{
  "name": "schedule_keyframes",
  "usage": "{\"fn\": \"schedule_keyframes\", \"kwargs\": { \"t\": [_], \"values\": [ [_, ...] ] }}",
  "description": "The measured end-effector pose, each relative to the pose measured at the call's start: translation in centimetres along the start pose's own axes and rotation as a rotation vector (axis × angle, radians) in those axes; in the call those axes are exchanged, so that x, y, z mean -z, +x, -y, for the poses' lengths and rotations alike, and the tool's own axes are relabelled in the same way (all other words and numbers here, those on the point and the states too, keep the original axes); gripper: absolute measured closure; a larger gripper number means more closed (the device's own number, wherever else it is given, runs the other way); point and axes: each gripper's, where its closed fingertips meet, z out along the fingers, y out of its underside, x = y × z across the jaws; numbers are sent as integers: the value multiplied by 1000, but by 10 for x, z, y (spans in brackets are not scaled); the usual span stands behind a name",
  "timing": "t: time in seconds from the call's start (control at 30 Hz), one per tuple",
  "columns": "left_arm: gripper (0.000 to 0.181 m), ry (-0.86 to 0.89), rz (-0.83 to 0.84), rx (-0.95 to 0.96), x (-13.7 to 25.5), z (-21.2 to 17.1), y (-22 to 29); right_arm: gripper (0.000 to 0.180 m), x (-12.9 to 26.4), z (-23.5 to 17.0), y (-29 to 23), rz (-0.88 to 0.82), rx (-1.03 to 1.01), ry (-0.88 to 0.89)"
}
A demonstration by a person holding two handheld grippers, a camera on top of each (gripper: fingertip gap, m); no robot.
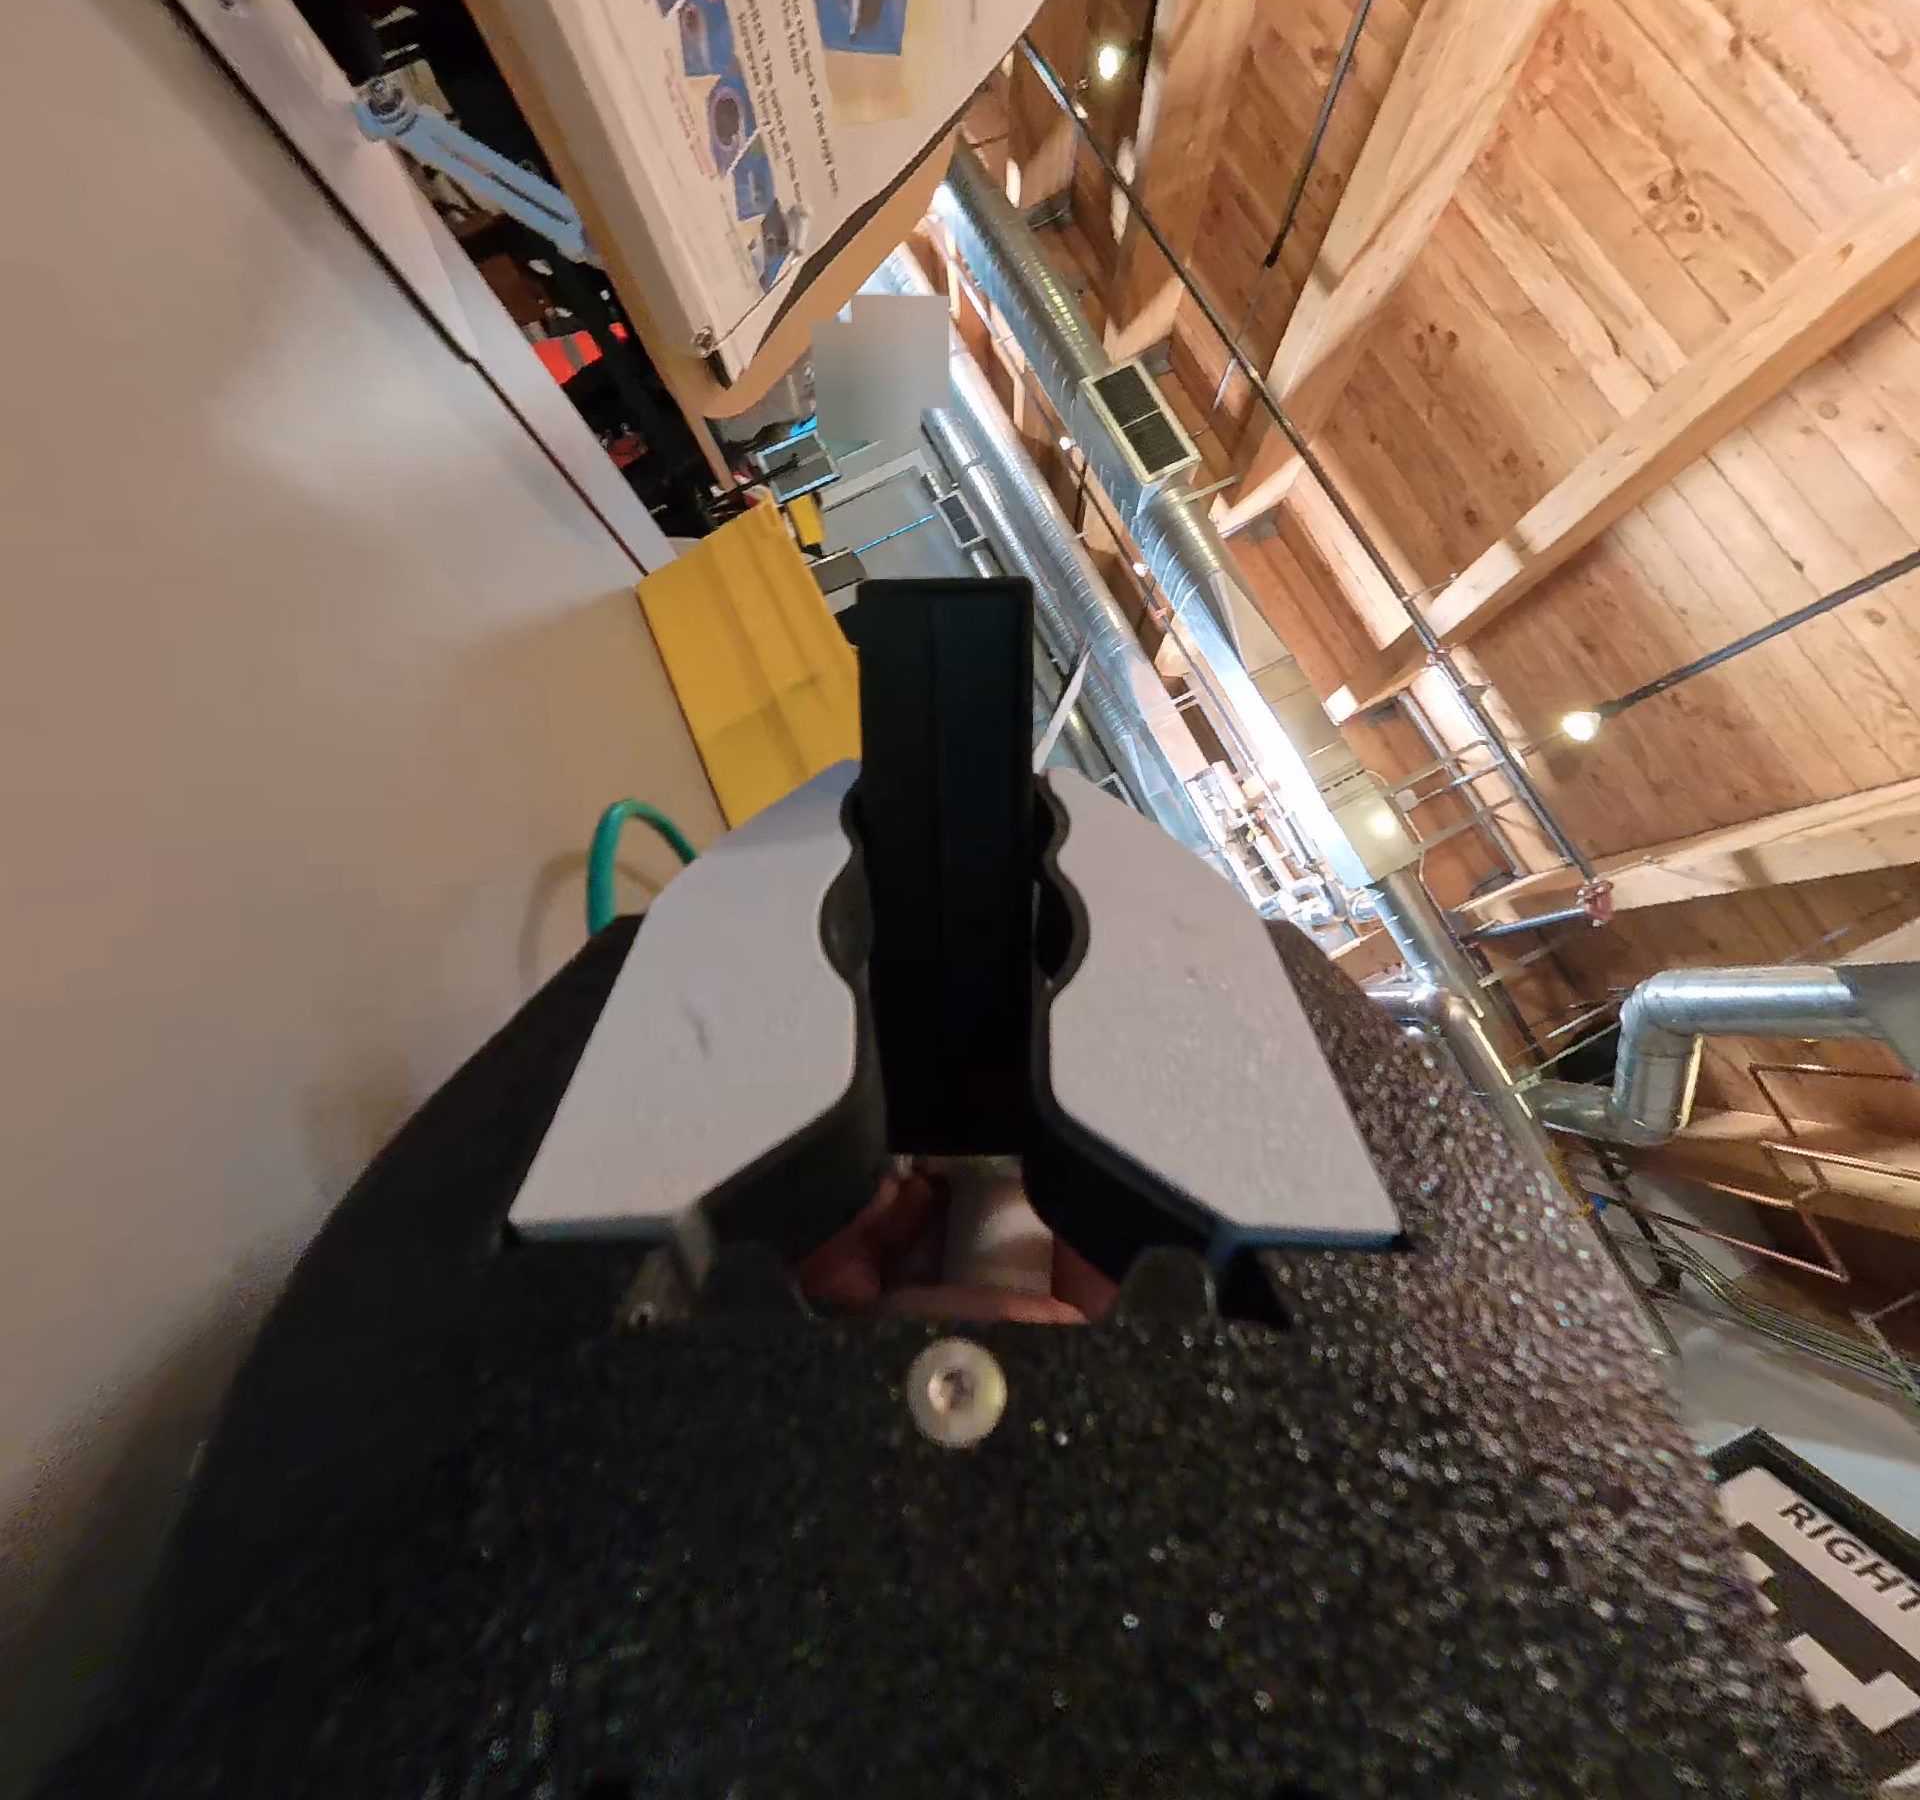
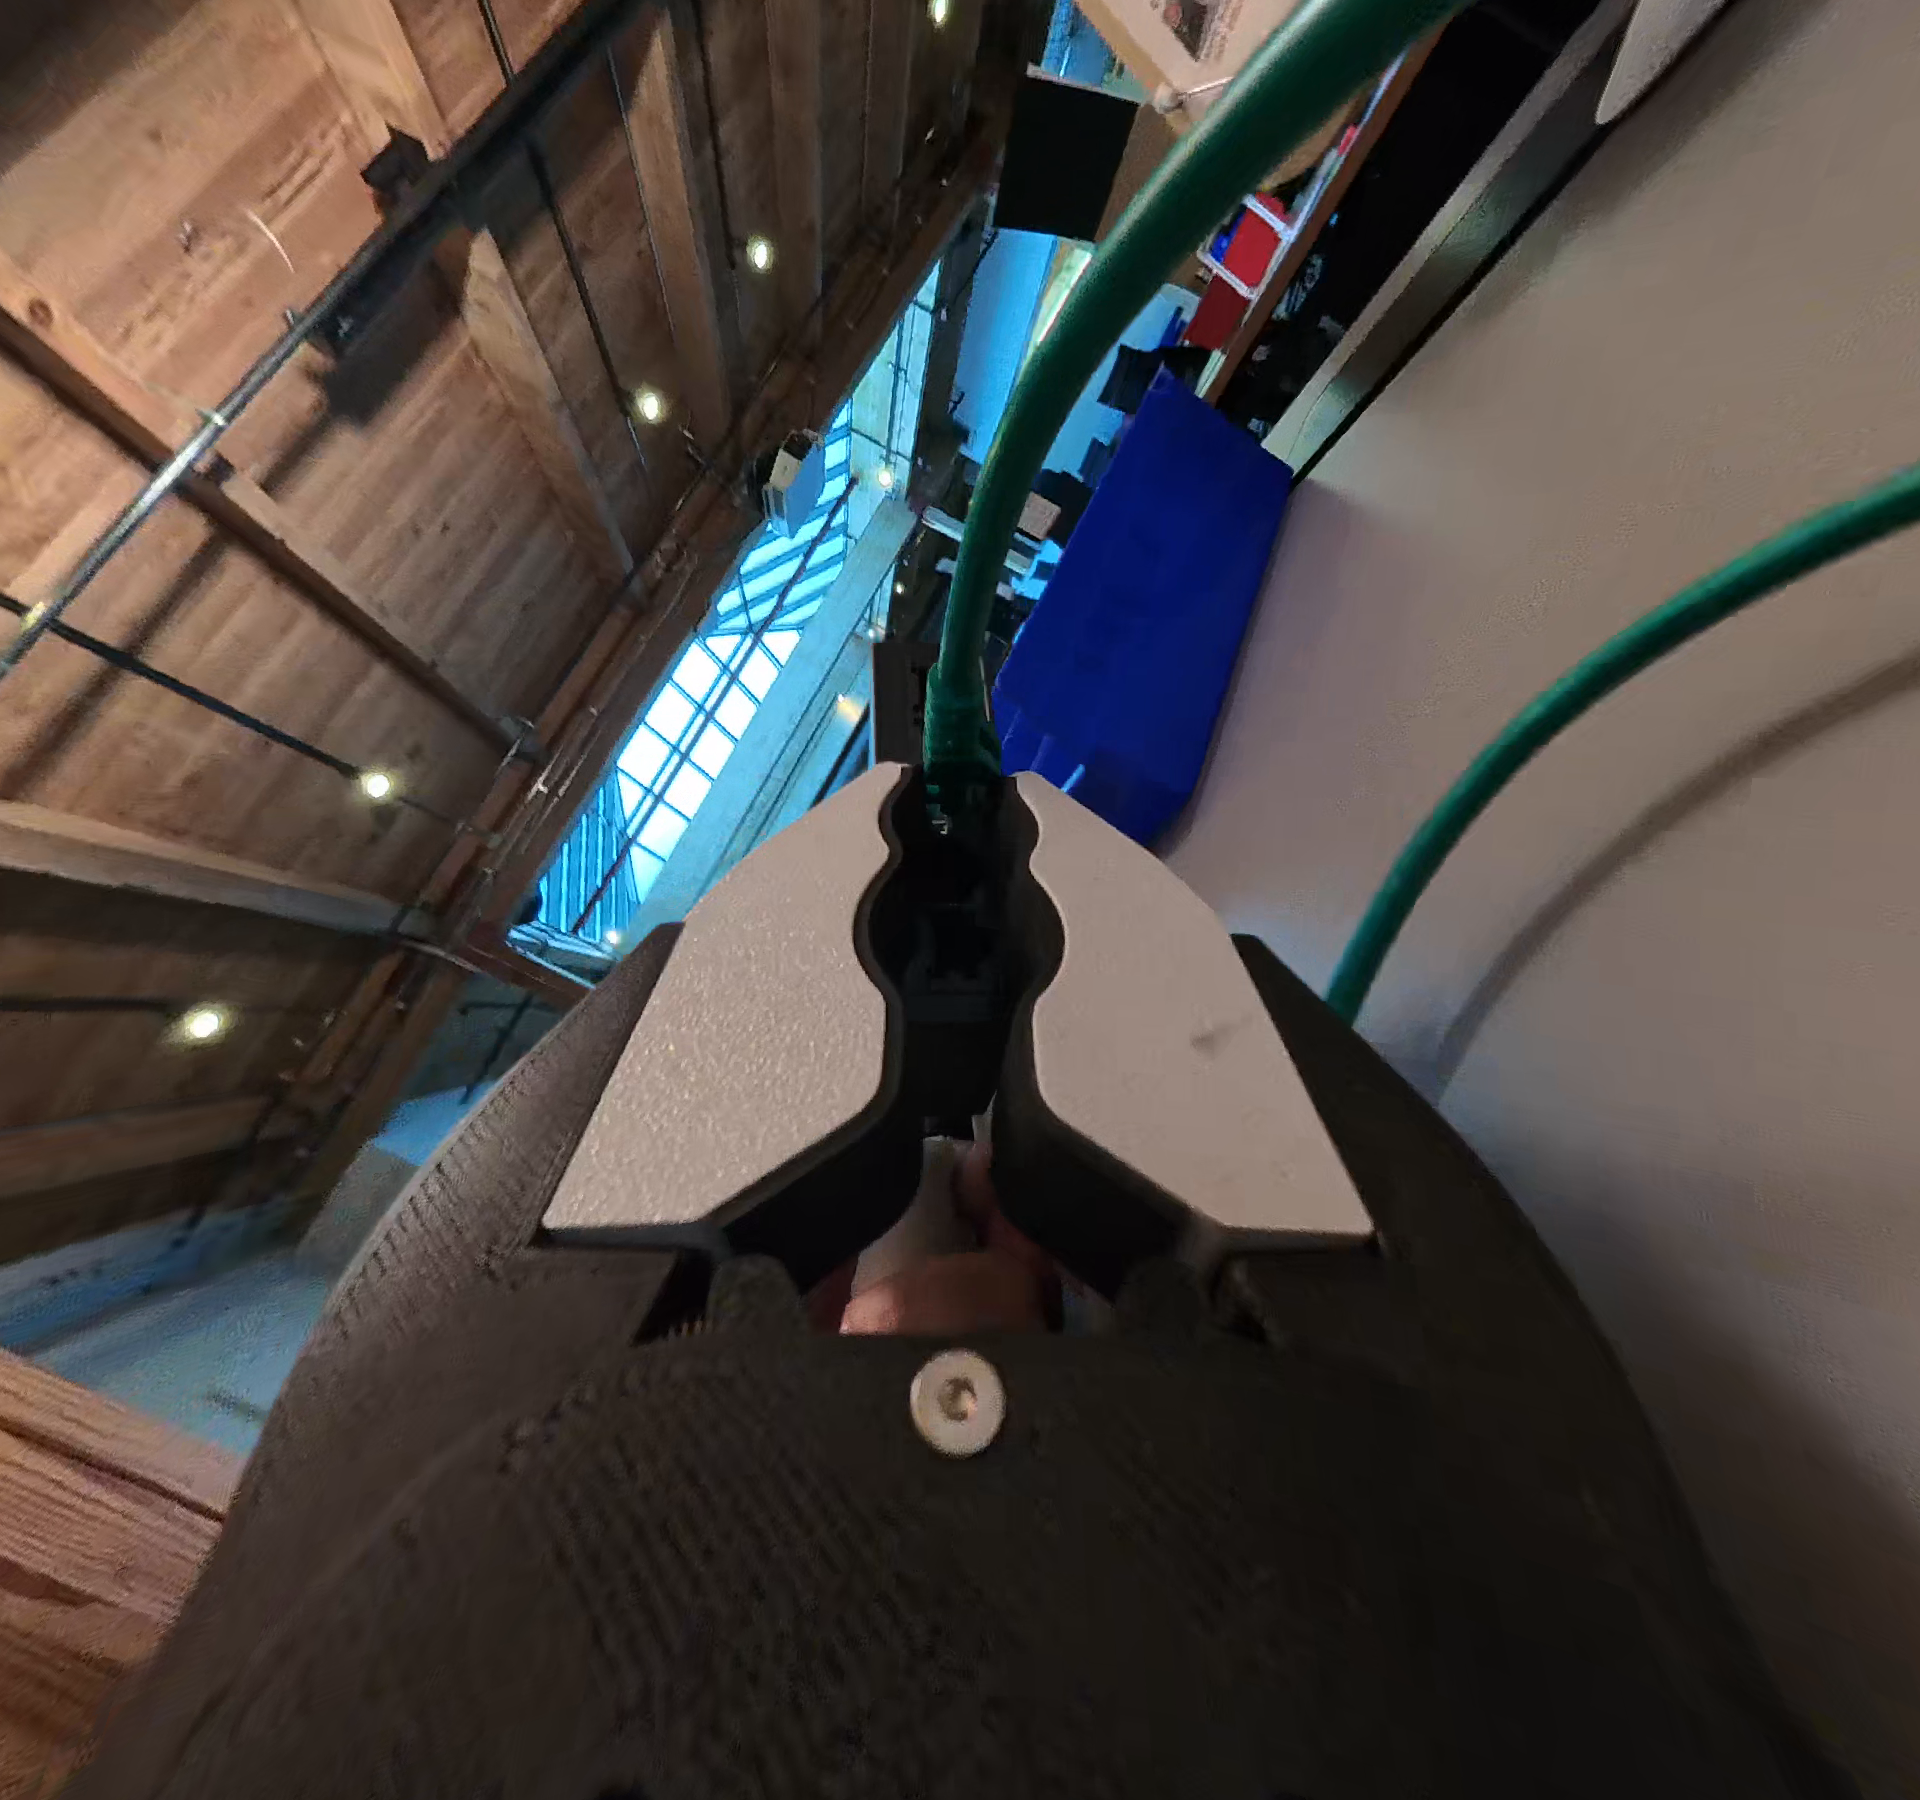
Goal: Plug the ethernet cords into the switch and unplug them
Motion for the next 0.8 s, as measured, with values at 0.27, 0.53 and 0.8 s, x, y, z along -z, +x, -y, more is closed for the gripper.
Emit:
{"fn": "schedule_keyframes", "kwargs": {
  "t": [0.27, 0.53, 0.8],
  "values": [
    [154, -63, -19, -3, -2, -7, -3, 165, 2, 3, 4, -12, 97, -51],
    [154, -148, -40, 48, -2, -7, 2, 165, 0, 5, -2, 14, 124, -73],
    [152, -253, -51, 127, -1, -13, 2, 165, 3, 6, -1, 17, 117, -95]
  ]
}}
